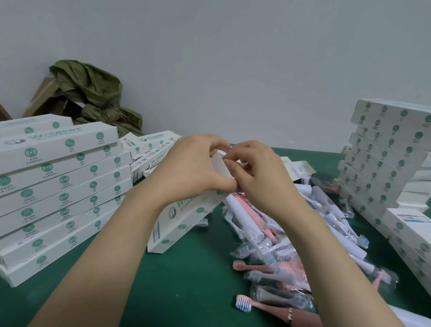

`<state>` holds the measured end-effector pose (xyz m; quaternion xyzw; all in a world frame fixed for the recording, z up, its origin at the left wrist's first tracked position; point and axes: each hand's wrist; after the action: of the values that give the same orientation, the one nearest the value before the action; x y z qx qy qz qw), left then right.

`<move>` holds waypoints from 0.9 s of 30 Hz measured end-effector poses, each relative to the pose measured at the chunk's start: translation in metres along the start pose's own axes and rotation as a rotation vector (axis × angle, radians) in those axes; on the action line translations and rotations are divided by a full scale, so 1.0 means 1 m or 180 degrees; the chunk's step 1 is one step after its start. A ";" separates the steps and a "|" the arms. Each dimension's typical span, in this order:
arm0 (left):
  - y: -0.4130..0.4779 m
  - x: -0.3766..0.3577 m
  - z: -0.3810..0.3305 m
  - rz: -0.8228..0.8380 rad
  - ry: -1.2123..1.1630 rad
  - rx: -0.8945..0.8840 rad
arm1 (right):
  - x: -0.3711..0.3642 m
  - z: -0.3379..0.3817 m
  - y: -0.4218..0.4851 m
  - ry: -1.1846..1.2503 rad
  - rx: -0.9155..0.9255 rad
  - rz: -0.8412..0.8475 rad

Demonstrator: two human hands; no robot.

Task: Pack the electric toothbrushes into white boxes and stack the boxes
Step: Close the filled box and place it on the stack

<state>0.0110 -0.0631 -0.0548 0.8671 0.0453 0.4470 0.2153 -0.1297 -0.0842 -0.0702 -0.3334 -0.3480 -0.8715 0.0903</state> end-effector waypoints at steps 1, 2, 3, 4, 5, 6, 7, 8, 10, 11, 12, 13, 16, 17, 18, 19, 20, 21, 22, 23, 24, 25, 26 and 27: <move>0.000 0.000 0.001 0.0031 -0.0017 -0.0039 | 0.001 -0.001 0.000 0.0038 -0.0010 0.0112; -0.001 0.000 0.001 0.0032 -0.0082 -0.0061 | 0.001 -0.002 0.000 0.0123 -0.0071 0.0031; -0.001 -0.001 0.001 0.0018 -0.0174 -0.0060 | 0.001 -0.004 0.000 0.0263 -0.0206 -0.0235; -0.001 -0.001 0.001 0.0001 -0.0267 -0.0033 | 0.002 -0.005 0.000 0.0424 -0.0422 -0.0611; 0.000 -0.002 0.000 -0.0030 -0.0351 -0.0002 | 0.003 -0.007 0.000 0.0580 -0.0692 -0.0949; 0.000 -0.004 -0.001 -0.0100 -0.0424 0.0018 | 0.005 -0.009 0.000 0.0801 -0.1009 -0.1085; 0.001 -0.005 -0.002 -0.0210 -0.0500 0.0020 | 0.009 -0.011 0.002 0.1152 -0.1304 -0.1008; 0.003 -0.007 -0.003 -0.0311 -0.0602 0.0024 | 0.012 -0.011 0.003 0.1603 -0.1547 -0.0796; 0.004 -0.010 -0.003 -0.0268 -0.0762 -0.0020 | 0.015 -0.011 0.004 0.2184 -0.1690 -0.0551; 0.004 -0.011 -0.003 -0.0111 -0.0740 -0.0066 | 0.015 -0.012 0.005 0.2130 -0.1638 -0.0601; 0.003 -0.012 -0.002 0.0078 -0.0673 -0.0112 | 0.013 -0.013 0.005 0.1993 -0.1531 -0.0738; 0.002 -0.012 -0.002 0.0228 -0.0602 -0.0154 | 0.011 -0.013 0.006 0.1867 -0.1397 -0.0873; 0.002 -0.012 0.000 0.0128 -0.0670 -0.0272 | 0.008 -0.014 0.007 0.1934 -0.1261 -0.0962; 0.002 -0.011 0.000 0.0009 -0.0811 -0.0293 | 0.009 -0.015 0.006 0.1993 -0.1249 -0.0947; 0.002 -0.010 0.000 -0.0079 -0.0982 -0.0283 | 0.009 -0.014 0.007 0.2050 -0.1228 -0.0929; 0.003 -0.011 0.000 -0.0150 -0.1132 -0.0245 | 0.009 -0.012 0.007 0.2087 -0.1205 -0.0923; 0.004 -0.013 -0.001 -0.0229 -0.1236 -0.0179 | 0.008 -0.010 0.007 0.2103 -0.1160 -0.0917; 0.005 -0.015 -0.002 -0.0340 -0.1292 -0.0076 | 0.007 -0.007 0.007 0.2118 -0.1088 -0.0909; 0.005 -0.019 -0.005 -0.0488 -0.1331 0.0062 | 0.005 -0.004 0.007 0.2111 -0.1000 -0.0898; 0.006 -0.025 -0.007 -0.0658 -0.1366 0.0200 | 0.003 -0.001 0.006 0.2081 -0.0898 -0.0869; 0.006 -0.030 -0.010 -0.0835 -0.1394 0.0303 | 0.000 0.002 0.006 0.2007 -0.0789 -0.0819; 0.007 -0.034 -0.013 -0.1004 -0.1406 0.0352 | -0.002 0.005 0.005 0.1896 -0.0696 -0.0739; 0.007 -0.037 -0.016 -0.1139 -0.1424 0.0358 | -0.004 0.008 0.004 0.1786 -0.0618 -0.0663; 0.007 -0.039 -0.017 -0.1229 -0.1417 0.0351 | -0.005 0.010 0.004 0.1731 -0.0563 -0.0632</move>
<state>-0.0268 -0.0738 -0.0725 0.9295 0.1852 0.1935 0.2535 -0.1196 -0.0808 -0.0661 -0.0587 -0.2647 -0.9603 0.0652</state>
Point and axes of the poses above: each hand's wrist, its own y-axis towards the middle knuckle, its own x-axis out of the back of the hand, z = x × y, and after that the axes turned 4 degrees about z, right-handed
